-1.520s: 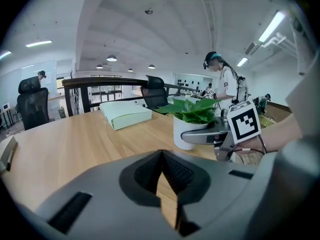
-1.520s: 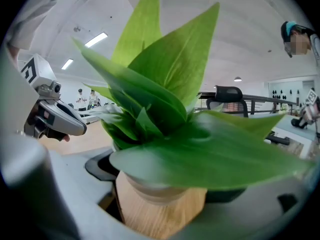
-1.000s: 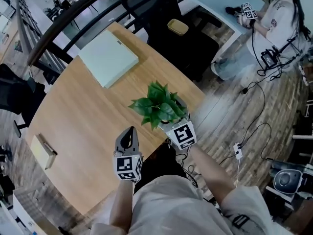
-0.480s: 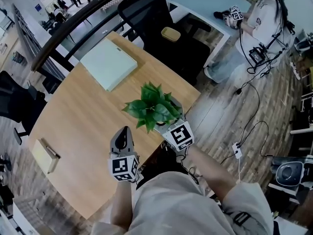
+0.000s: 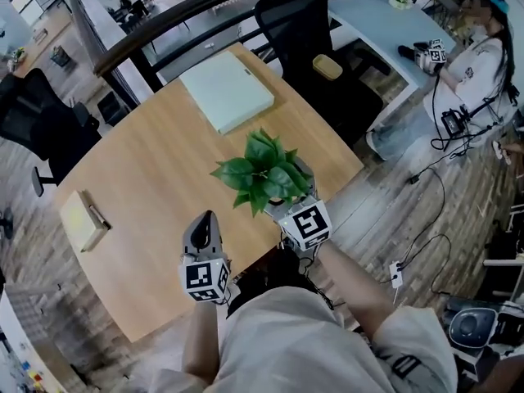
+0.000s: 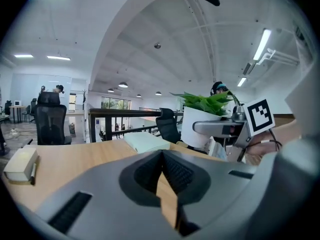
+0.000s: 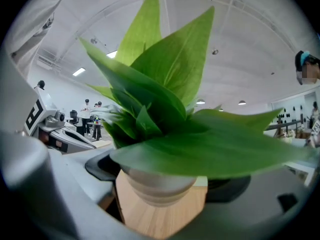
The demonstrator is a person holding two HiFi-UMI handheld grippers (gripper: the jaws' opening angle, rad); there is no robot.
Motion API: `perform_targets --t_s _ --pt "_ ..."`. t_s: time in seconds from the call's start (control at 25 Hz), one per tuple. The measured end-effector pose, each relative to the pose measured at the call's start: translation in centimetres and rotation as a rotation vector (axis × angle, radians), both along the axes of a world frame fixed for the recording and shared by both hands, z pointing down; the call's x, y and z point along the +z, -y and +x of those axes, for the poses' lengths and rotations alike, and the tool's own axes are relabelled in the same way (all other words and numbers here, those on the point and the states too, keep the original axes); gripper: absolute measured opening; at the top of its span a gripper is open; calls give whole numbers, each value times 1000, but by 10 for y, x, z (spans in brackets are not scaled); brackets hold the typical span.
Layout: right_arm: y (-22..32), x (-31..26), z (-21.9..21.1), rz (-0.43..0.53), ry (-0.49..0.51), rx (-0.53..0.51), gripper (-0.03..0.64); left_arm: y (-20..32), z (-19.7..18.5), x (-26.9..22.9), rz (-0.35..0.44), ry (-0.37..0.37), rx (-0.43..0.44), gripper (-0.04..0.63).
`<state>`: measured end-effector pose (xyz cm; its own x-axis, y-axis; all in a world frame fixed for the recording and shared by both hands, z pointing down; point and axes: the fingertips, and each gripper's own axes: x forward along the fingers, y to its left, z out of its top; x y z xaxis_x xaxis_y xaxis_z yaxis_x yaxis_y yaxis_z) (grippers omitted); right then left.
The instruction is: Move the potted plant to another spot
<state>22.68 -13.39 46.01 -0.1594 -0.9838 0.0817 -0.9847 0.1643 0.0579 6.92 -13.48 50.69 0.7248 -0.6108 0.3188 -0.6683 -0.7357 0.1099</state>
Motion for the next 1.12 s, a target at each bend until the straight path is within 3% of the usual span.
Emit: perform_targets --t_s 0.48,0.76,1.12 --pt "22 -16 -99 32 5 -127 506 7 -109 -9 33 -3 -156 11" --pt "30 -28 -130 61 13 -190 506 3 -142 -16 49 -2 -228 11" --pt "37 -57 -207 100 7 -303 506 -4 -217 -32 64 0 -328 11"
